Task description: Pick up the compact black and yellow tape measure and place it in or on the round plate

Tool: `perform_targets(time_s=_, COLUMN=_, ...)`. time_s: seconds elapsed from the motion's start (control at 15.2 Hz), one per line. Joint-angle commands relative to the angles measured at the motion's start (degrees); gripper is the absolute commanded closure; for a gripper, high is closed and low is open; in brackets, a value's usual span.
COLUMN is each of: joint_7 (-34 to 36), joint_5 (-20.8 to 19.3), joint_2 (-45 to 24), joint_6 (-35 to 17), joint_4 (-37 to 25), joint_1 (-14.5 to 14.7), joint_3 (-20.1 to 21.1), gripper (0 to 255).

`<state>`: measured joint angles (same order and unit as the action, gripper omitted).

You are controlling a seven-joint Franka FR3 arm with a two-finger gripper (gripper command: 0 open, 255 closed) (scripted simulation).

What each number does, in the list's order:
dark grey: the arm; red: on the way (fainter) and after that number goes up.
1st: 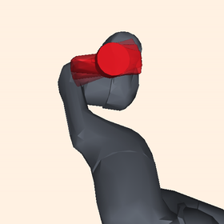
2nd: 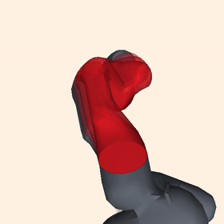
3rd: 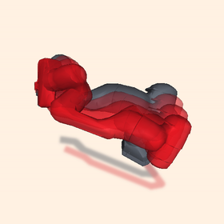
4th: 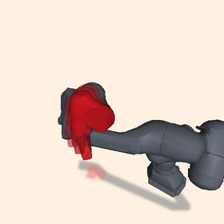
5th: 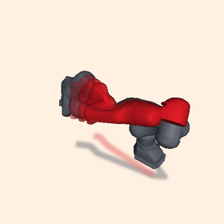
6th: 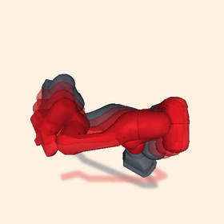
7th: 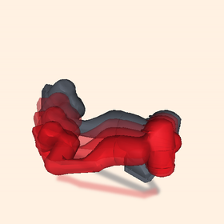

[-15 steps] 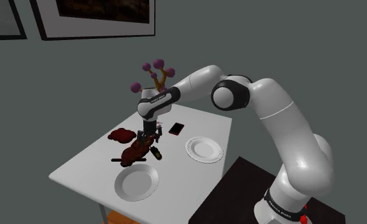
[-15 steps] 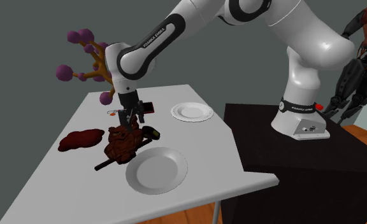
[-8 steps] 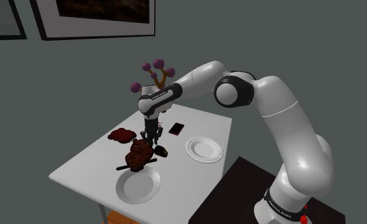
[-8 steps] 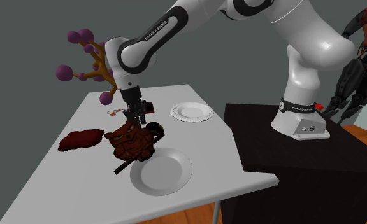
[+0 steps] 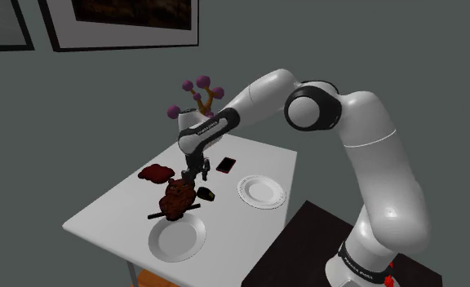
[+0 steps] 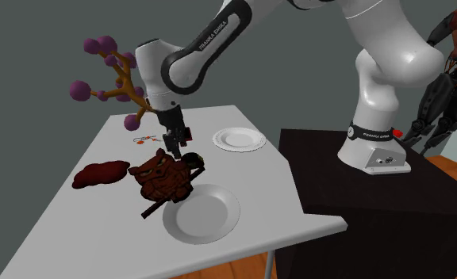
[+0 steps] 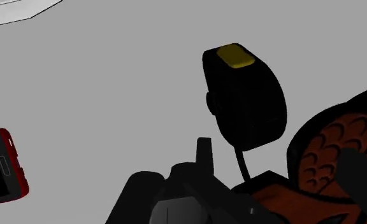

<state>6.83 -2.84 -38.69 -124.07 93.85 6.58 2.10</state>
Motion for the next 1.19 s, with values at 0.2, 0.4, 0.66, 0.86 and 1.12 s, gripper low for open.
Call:
perform_targets(time_s=0.2, joint_7=-10.04, joint_5=-20.94, joint_2=5.63, joint_6=-12.16, joint_4=12.75, joint_1=8.61, joint_3=-3.92, gripper=0)
perform_targets(time_s=0.4, joint_7=-9.97, joint_5=-21.06, joint_2=3.98, joint_6=-13.79, joint_4=12.61, joint_1=8.7, joint_3=-4.61, gripper=0)
perform_targets(time_s=0.66, joint_7=-9.63, joint_5=-21.61, joint_2=1.34, joint_6=-16.09, joint_4=12.15, joint_1=8.35, joint_3=-5.12, gripper=0)
perform_targets(time_s=0.86, joint_7=-9.63, joint_5=-21.61, joint_2=1.34, joint_6=-16.09, joint_4=12.15, joint_1=8.35, joint_3=-5.12, gripper=0)
perform_targets(time_s=1.12, joint_7=-9.63, joint_5=-21.61, joint_2=1.34, joint_6=-16.09, joint_4=12.15, joint_1=8.35, joint_3=-5.12, gripper=0)
